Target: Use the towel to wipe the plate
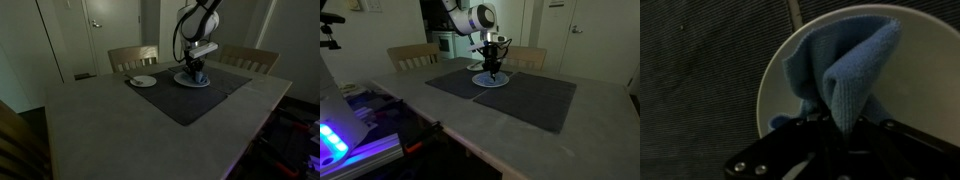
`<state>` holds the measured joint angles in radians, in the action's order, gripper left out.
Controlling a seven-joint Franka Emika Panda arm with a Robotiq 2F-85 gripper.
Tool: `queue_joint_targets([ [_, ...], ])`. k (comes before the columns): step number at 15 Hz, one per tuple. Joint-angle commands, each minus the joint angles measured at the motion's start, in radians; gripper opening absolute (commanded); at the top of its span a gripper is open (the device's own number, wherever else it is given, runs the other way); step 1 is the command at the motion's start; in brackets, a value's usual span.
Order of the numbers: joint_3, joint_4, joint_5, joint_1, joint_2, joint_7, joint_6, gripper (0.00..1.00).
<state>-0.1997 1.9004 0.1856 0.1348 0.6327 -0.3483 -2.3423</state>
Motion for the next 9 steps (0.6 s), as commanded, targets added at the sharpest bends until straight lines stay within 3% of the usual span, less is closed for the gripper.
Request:
queue_joint_targets([
  [1,0.082,0.013,-0.033,-0.046,-0.030,0.109,0.030,0.03],
  [6,0.142,0.004,-0.082,-0.071,-0.043,0.186,0.010,0.03],
  [9,0.144,0.009,-0.078,-0.064,-0.070,0.195,0.011,0.03],
])
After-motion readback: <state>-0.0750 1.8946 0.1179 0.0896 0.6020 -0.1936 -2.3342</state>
